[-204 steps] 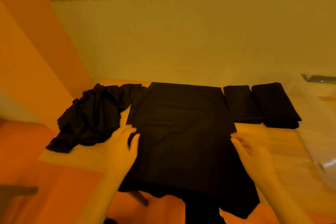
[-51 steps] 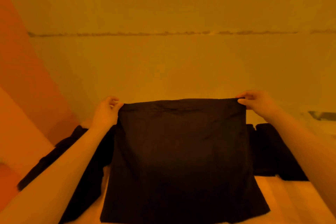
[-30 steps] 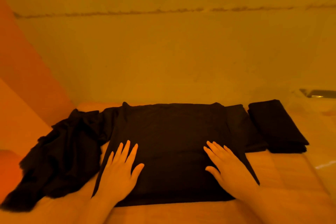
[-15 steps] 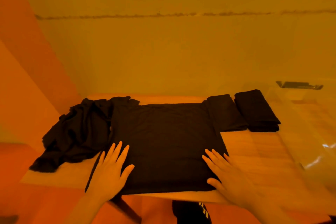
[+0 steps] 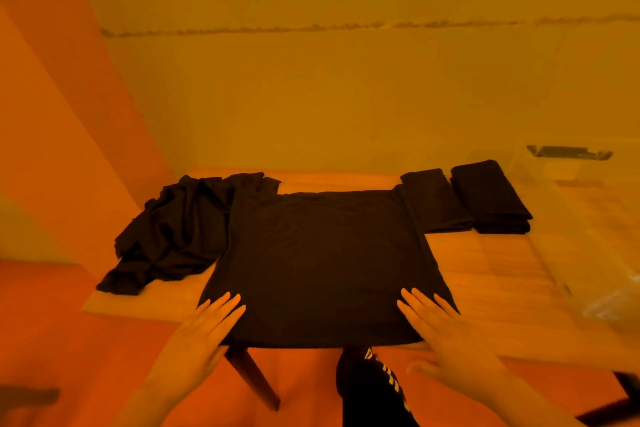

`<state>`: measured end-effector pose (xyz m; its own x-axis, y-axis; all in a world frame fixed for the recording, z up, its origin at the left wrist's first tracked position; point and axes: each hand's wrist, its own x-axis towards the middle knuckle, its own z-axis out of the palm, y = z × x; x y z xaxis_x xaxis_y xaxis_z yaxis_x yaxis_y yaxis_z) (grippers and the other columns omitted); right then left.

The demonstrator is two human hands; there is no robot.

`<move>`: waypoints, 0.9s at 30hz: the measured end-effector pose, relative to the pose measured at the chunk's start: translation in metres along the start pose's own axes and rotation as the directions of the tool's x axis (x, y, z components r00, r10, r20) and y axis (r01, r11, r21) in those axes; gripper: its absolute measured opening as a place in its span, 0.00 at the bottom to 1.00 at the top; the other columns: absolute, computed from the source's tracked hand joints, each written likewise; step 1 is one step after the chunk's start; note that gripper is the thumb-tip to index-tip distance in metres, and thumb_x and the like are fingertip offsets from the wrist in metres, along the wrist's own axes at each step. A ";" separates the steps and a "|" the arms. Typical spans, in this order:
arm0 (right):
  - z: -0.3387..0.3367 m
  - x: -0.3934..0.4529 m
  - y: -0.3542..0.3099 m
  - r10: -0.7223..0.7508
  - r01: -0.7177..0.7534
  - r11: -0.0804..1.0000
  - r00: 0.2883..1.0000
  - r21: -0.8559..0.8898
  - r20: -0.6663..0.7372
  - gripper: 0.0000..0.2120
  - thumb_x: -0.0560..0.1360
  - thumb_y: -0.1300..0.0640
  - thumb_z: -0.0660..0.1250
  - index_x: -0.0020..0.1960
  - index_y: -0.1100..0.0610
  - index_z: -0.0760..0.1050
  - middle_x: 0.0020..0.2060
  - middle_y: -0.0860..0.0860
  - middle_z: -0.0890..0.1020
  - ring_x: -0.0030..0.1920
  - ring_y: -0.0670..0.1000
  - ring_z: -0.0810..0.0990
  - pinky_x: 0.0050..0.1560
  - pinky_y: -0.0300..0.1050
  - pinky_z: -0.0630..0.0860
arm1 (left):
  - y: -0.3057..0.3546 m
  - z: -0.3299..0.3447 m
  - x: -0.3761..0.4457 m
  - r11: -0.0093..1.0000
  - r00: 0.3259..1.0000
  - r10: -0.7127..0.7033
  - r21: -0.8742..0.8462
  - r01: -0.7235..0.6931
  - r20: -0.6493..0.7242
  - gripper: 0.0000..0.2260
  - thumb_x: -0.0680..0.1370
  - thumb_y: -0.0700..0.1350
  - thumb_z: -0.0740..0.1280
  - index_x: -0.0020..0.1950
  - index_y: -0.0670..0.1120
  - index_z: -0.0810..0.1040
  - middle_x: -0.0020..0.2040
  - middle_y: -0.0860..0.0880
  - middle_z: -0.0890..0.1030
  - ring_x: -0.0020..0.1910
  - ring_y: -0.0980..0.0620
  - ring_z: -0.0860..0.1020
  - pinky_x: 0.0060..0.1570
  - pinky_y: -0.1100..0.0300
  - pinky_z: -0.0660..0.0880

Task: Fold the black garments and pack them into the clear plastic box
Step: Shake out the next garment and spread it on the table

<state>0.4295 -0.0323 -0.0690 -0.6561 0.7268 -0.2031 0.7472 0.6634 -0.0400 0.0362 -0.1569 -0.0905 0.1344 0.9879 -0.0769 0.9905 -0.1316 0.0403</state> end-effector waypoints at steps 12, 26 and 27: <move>0.016 -0.026 0.021 -0.125 0.149 0.984 0.968 0.098 -0.216 0.49 0.56 0.58 0.81 0.69 0.46 0.58 0.58 0.44 0.79 0.59 0.43 0.76 0.56 0.44 0.77 | -0.020 -0.017 -0.013 0.980 0.930 -0.023 -0.192 -0.052 -0.366 0.09 0.75 0.45 0.67 0.55 0.48 0.81 0.48 0.52 0.84 0.42 0.56 0.83 0.37 0.57 0.81; -0.203 -0.001 0.044 0.346 0.220 0.519 0.830 0.826 -0.438 0.13 0.74 0.67 0.64 0.39 0.52 0.80 0.28 0.41 0.80 0.30 0.37 0.76 0.34 0.26 0.71 | 0.004 -0.217 0.040 0.636 0.515 -0.633 -0.768 -0.079 -0.578 0.05 0.78 0.41 0.64 0.50 0.42 0.79 0.44 0.44 0.77 0.36 0.59 0.73 0.36 0.67 0.69; -0.216 0.002 0.046 0.369 0.234 0.479 0.821 0.846 -0.436 0.12 0.75 0.67 0.64 0.39 0.53 0.79 0.26 0.41 0.80 0.29 0.37 0.76 0.31 0.27 0.71 | 0.004 -0.229 0.044 0.604 0.496 -0.649 -0.787 -0.125 -0.577 0.05 0.78 0.42 0.64 0.49 0.42 0.79 0.43 0.44 0.77 0.37 0.55 0.74 0.38 0.65 0.70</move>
<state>0.4397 0.0383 0.1405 -0.3094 0.9189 0.2449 0.2937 0.3372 -0.8944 0.0396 -0.0954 0.1346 -0.5935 0.6222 0.5105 0.5579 -0.1390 0.8182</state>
